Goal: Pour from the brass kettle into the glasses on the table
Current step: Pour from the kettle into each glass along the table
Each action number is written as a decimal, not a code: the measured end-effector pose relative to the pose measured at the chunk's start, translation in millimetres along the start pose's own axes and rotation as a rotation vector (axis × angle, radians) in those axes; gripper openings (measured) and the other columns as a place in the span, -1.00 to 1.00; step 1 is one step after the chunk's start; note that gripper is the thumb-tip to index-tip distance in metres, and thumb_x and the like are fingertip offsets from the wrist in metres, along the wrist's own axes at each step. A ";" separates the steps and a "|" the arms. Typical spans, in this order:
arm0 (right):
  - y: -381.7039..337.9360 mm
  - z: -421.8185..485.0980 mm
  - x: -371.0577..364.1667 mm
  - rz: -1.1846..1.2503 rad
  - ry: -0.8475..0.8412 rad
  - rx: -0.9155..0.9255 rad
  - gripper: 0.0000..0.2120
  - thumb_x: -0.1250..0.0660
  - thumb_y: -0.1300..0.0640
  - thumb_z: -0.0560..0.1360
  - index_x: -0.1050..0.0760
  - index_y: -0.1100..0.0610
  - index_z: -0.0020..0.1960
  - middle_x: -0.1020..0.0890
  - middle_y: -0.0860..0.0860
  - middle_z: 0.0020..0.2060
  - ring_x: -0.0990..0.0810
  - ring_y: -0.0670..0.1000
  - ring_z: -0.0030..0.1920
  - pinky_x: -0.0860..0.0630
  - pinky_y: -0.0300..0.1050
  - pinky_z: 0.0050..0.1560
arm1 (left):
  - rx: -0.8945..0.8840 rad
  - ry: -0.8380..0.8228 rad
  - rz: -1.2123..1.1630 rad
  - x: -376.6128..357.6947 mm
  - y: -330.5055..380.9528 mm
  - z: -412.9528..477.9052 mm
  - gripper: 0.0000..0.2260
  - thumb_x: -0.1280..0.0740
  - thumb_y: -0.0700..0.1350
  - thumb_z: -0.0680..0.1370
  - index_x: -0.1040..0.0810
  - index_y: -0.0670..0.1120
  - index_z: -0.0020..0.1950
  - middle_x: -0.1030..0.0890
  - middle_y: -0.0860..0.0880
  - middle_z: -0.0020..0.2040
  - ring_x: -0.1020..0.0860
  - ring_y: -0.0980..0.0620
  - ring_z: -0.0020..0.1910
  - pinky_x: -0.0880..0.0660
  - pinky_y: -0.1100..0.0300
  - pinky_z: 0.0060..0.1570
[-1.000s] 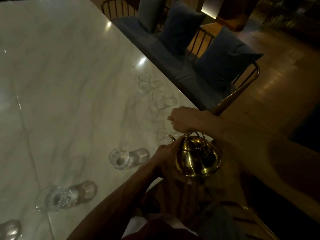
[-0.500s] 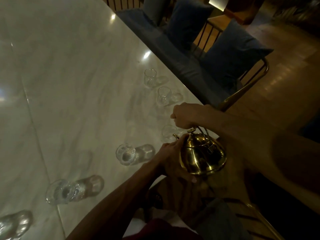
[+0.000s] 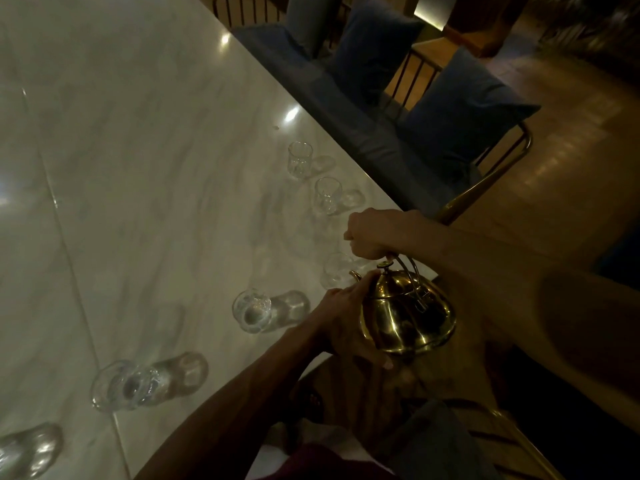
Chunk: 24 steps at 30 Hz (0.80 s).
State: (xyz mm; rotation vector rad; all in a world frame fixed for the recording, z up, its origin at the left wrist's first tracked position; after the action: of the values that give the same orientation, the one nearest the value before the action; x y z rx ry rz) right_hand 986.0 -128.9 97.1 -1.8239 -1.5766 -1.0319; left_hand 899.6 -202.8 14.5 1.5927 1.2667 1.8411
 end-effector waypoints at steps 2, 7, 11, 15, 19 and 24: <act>0.1 0.2 0.5 -0.007 -0.002 0.008 -0.53 -0.21 0.09 0.62 -0.27 0.13 0.50 -0.47 0.14 0.36 -0.65 0.06 -0.07 -0.63 0.06 0.06 | -0.004 0.004 0.002 0.7 1.3 0.9 0.20 -0.69 0.20 0.24 0.02 0.11 0.66 -0.48 0.03 0.50 -0.49 -0.04 0.45 -0.28 0.24 0.38; 2.0 -2.6 4.1 -0.008 0.004 0.005 -0.54 -0.22 0.07 0.61 -0.29 0.12 0.49 -0.49 0.13 0.33 -0.62 0.06 -0.03 -0.60 0.06 0.09 | -0.021 0.016 0.005 3.4 4.1 1.5 0.19 -0.69 0.21 0.24 0.02 0.15 0.64 -0.46 0.04 0.52 -0.46 -0.03 0.47 -0.31 0.15 0.45; 2.2 -2.8 3.2 0.012 0.000 0.014 -0.54 -0.22 0.08 0.62 -0.29 0.14 0.49 -0.48 0.14 0.35 -0.60 0.08 0.06 -0.58 0.03 0.12 | -0.037 0.024 0.011 4.3 6.2 1.4 0.17 -0.69 0.21 0.24 0.00 0.13 0.63 -0.47 0.04 0.51 -0.47 -0.02 0.45 -0.31 0.18 0.42; 2.3 -3.1 2.6 0.007 0.004 0.012 -0.55 -0.22 0.08 0.62 -0.30 0.14 0.48 -0.49 0.14 0.35 -0.59 0.09 0.08 -0.57 0.04 0.14 | -0.027 0.008 0.006 2.6 5.6 1.6 0.18 -0.68 0.25 0.22 -0.02 0.11 0.64 -0.48 0.04 0.50 -0.49 -0.03 0.45 -0.39 0.04 0.47; 1.5 -5.5 3.6 0.001 0.007 0.010 -0.52 -0.22 0.08 0.62 -0.27 0.13 0.51 -0.46 0.15 0.38 -0.56 0.07 0.01 -0.58 0.01 0.10 | -0.022 -0.002 0.001 2.0 5.5 1.2 0.19 -0.68 0.23 0.23 -0.02 0.08 0.66 -0.47 0.03 0.52 -0.48 -0.05 0.46 -0.34 0.12 0.47; 2.2 -8.9 5.9 0.006 0.015 -0.009 -0.52 -0.23 0.09 0.61 -0.27 0.13 0.51 -0.46 0.14 0.37 -0.61 0.07 0.02 -0.60 -0.02 0.04 | -0.032 0.003 0.026 4.0 7.6 1.1 0.21 -0.69 0.21 0.24 0.01 0.04 0.67 -0.45 -0.01 0.53 -0.47 -0.06 0.47 -0.37 0.06 0.50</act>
State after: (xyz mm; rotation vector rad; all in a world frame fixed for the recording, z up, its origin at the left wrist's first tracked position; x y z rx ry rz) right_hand 986.5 -132.9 107.2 -1.8215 -1.5598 -1.0493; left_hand 901.4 -203.2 22.9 1.5971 1.2171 1.8706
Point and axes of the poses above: each hand's wrist, its own z-axis towards the middle knuckle, its own x-axis out of the back of the hand, y = z × x, the point moved 7 cm from there along z, towards the middle knuckle
